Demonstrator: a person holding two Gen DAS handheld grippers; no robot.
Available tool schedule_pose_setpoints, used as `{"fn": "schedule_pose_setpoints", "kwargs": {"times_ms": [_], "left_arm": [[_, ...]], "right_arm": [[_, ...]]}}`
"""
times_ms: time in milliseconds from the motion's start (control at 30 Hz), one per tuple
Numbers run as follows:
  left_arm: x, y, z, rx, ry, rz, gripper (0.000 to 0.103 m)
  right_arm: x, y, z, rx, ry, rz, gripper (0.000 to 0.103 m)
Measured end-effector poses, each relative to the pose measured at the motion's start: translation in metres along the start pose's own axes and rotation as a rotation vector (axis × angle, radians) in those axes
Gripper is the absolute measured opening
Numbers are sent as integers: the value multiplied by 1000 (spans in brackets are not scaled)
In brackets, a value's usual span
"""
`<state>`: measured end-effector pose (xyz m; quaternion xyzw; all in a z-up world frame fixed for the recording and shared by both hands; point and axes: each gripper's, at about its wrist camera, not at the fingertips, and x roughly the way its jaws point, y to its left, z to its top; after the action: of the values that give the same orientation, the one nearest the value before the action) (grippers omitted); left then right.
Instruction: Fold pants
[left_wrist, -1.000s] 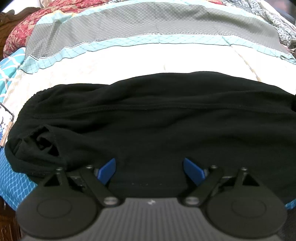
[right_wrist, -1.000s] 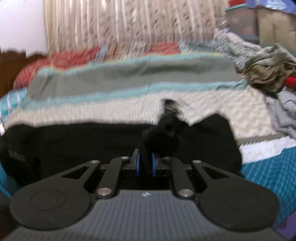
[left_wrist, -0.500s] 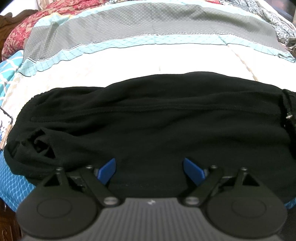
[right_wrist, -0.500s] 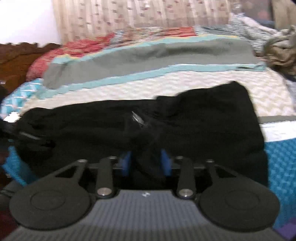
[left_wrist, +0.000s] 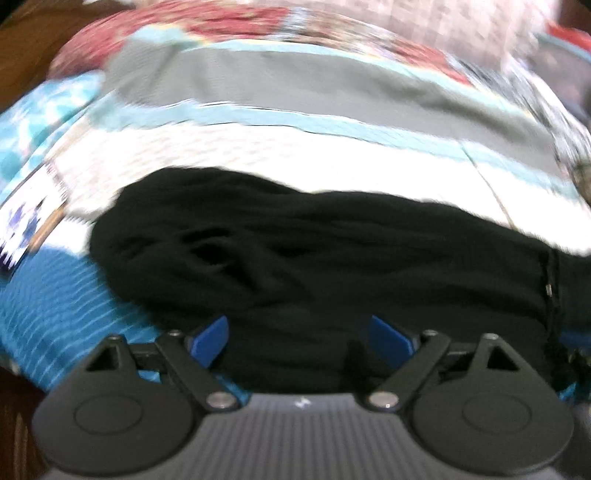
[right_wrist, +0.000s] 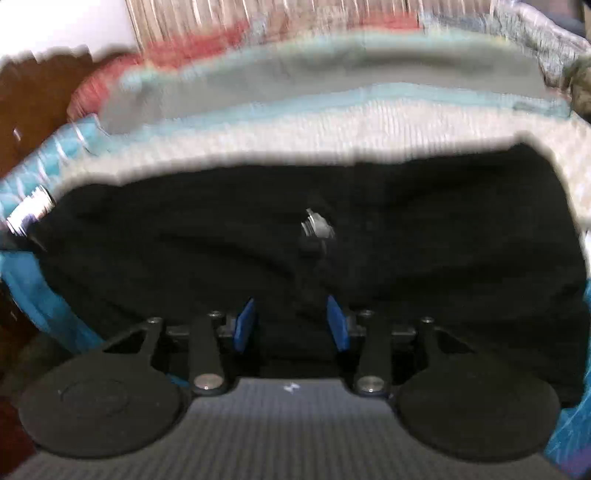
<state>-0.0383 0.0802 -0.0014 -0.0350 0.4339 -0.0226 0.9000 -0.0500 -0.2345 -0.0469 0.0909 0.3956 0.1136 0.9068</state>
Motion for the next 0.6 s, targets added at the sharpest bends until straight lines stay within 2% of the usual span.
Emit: {"fn": "schedule_pose_setpoints", "kwargs": {"times_ms": [100, 233, 333, 400, 500, 567, 600], "left_arm": [[-12, 42, 3, -120, -36, 21, 93], [0, 102, 10, -307, -39, 27, 95], [16, 143, 8, -492, -7, -72, 97], [29, 162, 8, -578, 4, -129, 98], [47, 178, 8, -656, 8, -177, 100], [58, 183, 14, -672, -15, -221, 101], [64, 184, 17, -672, -27, -239, 101]], "right_arm": [[-11, 9, 5, 8, -26, 13, 48], [-23, 16, 16, 29, -76, 39, 48], [-22, 32, 26, 17, -89, 74, 48], [-14, 38, 32, 16, -79, 100, 48], [-1, 53, 37, 28, -49, 152, 45], [13, 67, 46, 36, -10, 206, 35], [17, 73, 50, 35, 8, 227, 33]]}}
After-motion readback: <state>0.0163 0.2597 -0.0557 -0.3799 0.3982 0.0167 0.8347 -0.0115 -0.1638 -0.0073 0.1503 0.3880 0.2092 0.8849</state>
